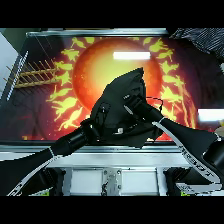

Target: Fold the clothes and pants, and hang the long-sleeved shirts on hangers.

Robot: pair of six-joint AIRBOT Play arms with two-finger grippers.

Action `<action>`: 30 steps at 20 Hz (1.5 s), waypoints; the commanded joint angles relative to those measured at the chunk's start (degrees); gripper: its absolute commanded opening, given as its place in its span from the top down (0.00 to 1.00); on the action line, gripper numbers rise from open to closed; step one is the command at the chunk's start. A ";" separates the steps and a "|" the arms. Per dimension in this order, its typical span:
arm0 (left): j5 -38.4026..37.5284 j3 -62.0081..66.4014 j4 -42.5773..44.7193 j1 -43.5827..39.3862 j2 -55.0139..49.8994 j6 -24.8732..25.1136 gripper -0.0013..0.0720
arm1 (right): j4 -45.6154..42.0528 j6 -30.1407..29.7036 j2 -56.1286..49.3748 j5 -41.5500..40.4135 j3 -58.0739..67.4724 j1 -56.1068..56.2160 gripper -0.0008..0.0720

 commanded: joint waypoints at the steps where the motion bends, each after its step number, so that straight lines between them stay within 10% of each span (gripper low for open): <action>1: -3.54 2.45 0.04 0.04 0.04 0.61 0.96 | -5.29 -0.63 -0.50 4.55 -0.02 0.24 0.21; 3: -5.46 4.94 0.35 0.04 0.02 2.10 0.96 | -5.27 -4.52 -0.48 5.14 -0.02 0.26 0.66; 6: -8.94 11.08 0.52 0.07 0.04 6.21 0.96 | -7.74 -11.13 0.72 5.22 0.00 0.07 0.67; 8: -10.38 16.65 1.01 0.17 0.04 9.57 0.96 | -11.72 -15.08 3.65 6.01 0.42 -0.70 0.96; 20: -25.75 60.24 1.38 3.21 0.15 19.89 0.96 | -8.24 -17.40 27.19 17.53 37.48 -8.63 0.96; 25: -29.14 44.70 -3.80 3.13 4.42 16.35 0.96 | -2.29 -17.42 31.12 23.61 24.87 -8.68 0.96; 30: -11.58 17.59 -20.31 7.34 8.57 12.98 0.96 | 2.71 -15.89 32.57 11.13 4.28 -8.70 0.96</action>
